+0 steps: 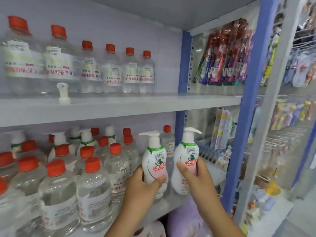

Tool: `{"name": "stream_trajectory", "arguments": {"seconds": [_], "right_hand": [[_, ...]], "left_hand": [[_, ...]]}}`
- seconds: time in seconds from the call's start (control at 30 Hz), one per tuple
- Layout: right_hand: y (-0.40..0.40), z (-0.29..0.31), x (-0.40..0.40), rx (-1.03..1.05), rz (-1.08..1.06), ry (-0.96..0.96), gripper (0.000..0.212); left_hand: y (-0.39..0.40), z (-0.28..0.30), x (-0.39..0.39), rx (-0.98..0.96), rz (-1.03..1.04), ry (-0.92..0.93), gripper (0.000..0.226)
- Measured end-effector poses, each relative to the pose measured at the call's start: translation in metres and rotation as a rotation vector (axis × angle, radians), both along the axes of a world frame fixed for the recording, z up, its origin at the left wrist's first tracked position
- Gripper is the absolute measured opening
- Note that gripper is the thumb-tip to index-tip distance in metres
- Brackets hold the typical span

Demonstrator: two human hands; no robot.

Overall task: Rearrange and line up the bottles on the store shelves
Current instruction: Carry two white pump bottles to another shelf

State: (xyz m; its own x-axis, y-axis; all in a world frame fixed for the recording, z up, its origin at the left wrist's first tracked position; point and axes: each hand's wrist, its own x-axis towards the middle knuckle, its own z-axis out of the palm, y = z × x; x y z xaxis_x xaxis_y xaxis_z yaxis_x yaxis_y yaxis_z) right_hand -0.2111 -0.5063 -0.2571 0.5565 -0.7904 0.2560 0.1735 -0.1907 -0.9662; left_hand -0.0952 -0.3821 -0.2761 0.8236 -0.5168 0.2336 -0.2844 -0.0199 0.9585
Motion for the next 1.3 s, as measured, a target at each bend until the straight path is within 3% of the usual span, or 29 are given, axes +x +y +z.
{"name": "stream_trajectory", "arguments": {"seconds": [0.47, 0.67, 0.8, 0.9, 0.97, 1.07, 1.13, 1.23, 1.3], "right_hand": [[-0.156, -0.028, 0.057, -0.111, 0.164, 0.021, 0.034], [-0.187, -0.03, 0.088, -0.147, 0.156, 0.021, 0.037], [-0.2, -0.024, 0.118, -0.223, 0.101, 0.081, 0.025], [-0.2, -0.026, 0.12, -0.257, 0.073, 0.146, 0.036], [-0.191, -0.029, 0.101, -0.287, -0.007, 0.081, 0.048], [-0.164, -0.018, 0.073, -0.328, 0.022, -0.124, 0.046], [-0.142, -0.002, 0.073, -0.376, 0.127, -0.181, 0.042], [-0.124, 0.028, 0.096, -0.493, 0.198, -0.142, 0.052], [-0.12, 0.049, 0.114, -0.489, 0.277, 0.013, 0.06]], "left_hand": [[-0.089, -0.005, 0.013, 0.062, 0.441, 0.045, 0.047], [-0.119, -0.001, 0.043, 0.301, 0.536, -0.068, 0.048], [-0.134, 0.004, 0.054, 0.305, 0.556, -0.015, 0.042], [-0.135, 0.004, 0.056, 0.292, 0.557, 0.035, 0.046], [-0.132, 0.003, 0.045, 0.331, 0.577, 0.028, 0.052], [-0.118, 0.011, 0.014, 0.171, 0.629, -0.126, 0.052], [-0.103, 0.03, -0.003, 0.09, 0.734, -0.37, 0.048], [-0.084, 0.072, 0.002, 0.33, 0.973, -0.644, 0.061], [-0.078, 0.102, 0.014, 0.718, 1.011, -0.501, 0.067]]}}
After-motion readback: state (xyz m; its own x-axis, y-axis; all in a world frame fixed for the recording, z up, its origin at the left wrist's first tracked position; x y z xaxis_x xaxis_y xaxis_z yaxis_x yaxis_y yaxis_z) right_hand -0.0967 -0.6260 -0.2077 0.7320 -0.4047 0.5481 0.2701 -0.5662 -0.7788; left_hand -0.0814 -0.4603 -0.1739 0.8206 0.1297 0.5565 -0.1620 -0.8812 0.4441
